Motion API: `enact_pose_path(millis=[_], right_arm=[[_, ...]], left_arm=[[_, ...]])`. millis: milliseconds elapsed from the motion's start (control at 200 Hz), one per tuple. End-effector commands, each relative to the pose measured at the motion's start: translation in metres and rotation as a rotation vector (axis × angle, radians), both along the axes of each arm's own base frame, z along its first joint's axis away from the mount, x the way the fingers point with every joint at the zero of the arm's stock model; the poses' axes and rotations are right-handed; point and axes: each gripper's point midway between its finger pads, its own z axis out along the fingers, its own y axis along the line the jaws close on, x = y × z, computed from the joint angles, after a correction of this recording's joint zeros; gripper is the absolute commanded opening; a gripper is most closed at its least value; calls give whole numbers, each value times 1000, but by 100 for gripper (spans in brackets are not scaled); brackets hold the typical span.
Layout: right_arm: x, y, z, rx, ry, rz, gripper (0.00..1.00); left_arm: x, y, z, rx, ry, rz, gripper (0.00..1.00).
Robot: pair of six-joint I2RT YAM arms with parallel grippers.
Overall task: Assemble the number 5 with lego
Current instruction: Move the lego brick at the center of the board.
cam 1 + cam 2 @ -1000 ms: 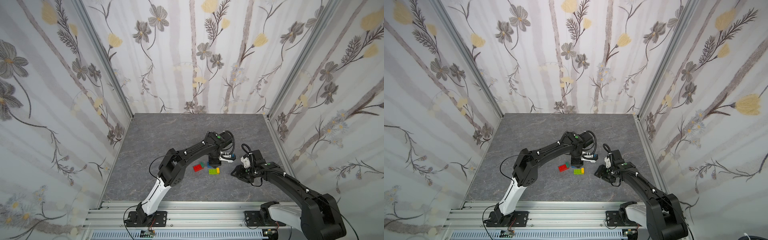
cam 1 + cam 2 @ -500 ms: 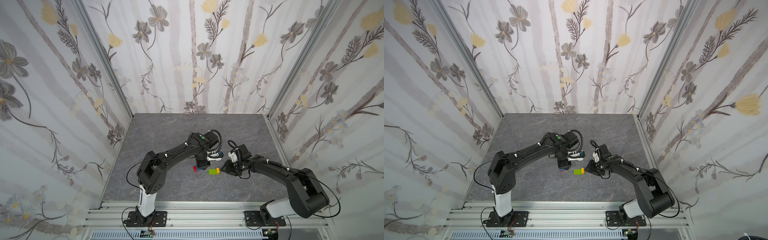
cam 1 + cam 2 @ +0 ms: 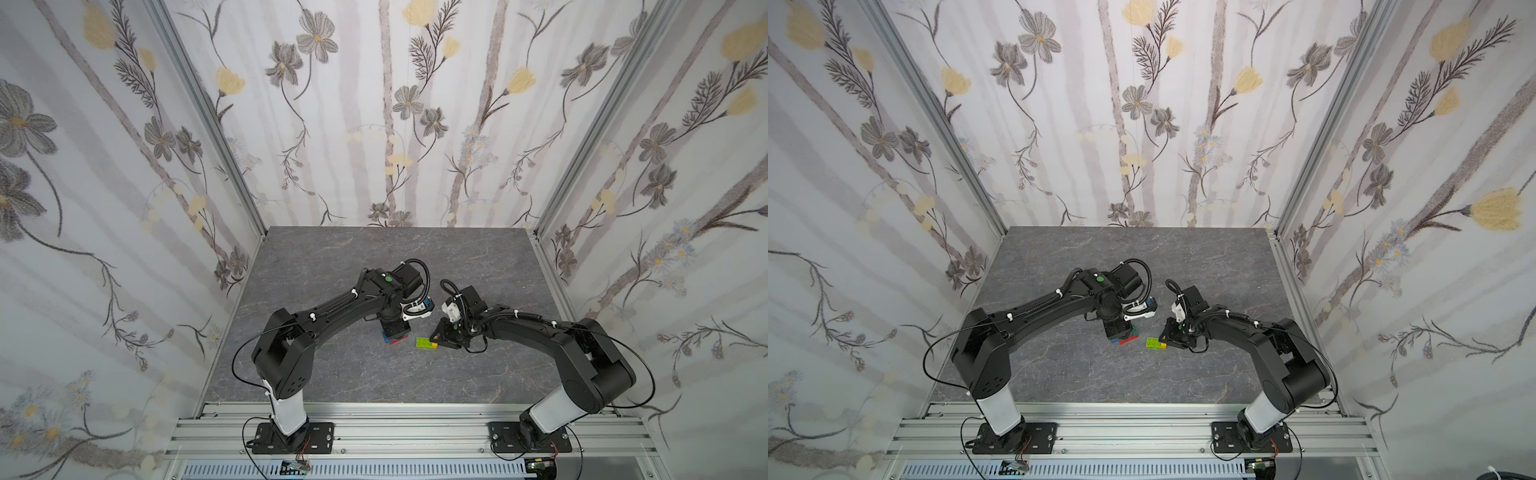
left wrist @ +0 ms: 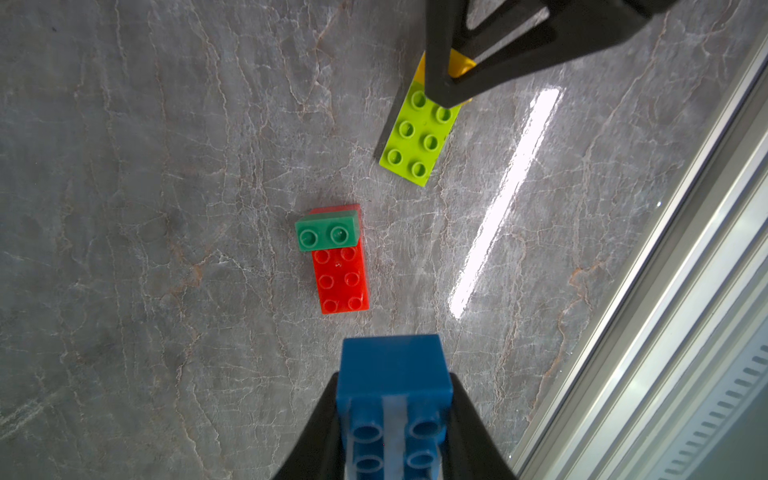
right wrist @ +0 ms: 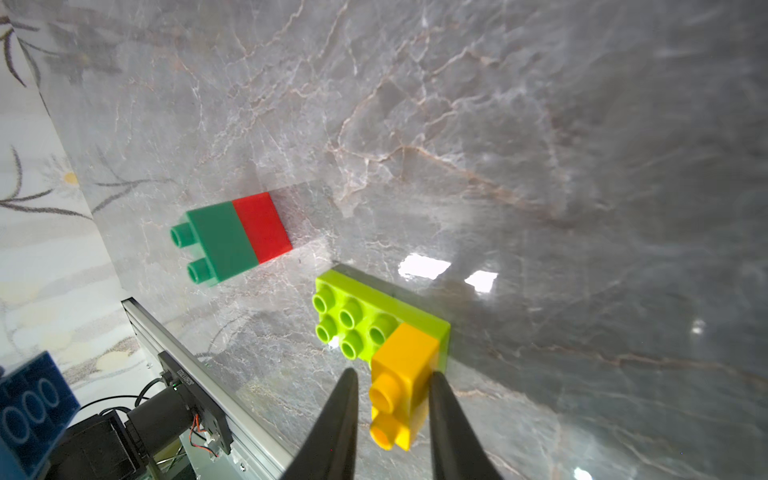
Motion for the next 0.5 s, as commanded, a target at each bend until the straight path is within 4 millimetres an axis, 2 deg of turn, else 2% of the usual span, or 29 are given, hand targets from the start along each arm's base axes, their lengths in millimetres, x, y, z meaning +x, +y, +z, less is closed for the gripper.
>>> enact_pose_path(millis=[0, 495], right_arm=[[2, 12, 1, 17, 4, 7, 29], [-8, 44, -4, -18, 6, 137, 26]], left_arm=[[0, -1, 3, -19, -4, 10, 0], [-2, -3, 2, -31, 4, 8, 0]])
